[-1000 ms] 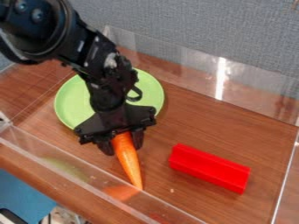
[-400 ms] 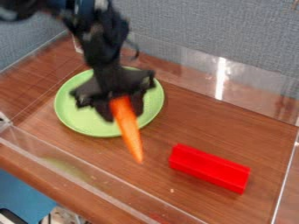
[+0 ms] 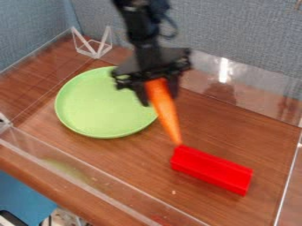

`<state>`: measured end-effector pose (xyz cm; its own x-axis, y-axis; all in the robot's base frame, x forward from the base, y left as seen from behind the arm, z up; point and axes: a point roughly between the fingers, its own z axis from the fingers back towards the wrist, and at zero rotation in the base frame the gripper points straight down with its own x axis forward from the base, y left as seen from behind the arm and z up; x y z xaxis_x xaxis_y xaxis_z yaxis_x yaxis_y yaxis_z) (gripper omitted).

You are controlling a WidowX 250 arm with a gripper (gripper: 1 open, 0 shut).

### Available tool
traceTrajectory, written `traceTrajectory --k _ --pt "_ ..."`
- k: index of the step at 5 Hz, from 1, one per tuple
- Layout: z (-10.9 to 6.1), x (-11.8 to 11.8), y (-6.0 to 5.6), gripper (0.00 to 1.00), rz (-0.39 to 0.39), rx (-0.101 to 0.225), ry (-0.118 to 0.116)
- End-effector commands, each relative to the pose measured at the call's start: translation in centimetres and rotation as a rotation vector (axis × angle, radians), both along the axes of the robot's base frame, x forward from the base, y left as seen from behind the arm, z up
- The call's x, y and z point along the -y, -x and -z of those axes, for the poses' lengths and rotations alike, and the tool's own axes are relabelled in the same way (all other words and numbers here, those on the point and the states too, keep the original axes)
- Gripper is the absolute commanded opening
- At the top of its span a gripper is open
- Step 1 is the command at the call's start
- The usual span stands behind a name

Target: Put the carrot on the right side

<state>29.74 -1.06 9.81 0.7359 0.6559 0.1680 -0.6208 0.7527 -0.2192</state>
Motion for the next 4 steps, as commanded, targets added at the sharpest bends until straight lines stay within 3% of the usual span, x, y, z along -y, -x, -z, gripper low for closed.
traceTrajectory --k 1,2,3,4 --pt "0.3 3.4 -3.5 0.0 0.023 0.042 0.001" --pt "2.0 6.0 -5.3 0.0 0.01 0.03 -0.006" --pt "3.1 7.9 -6.0 0.0 -0.006 0.034 -0.012" --pt "2.9 10.0 -6.3 0.0 -0.007 0.046 0.003"
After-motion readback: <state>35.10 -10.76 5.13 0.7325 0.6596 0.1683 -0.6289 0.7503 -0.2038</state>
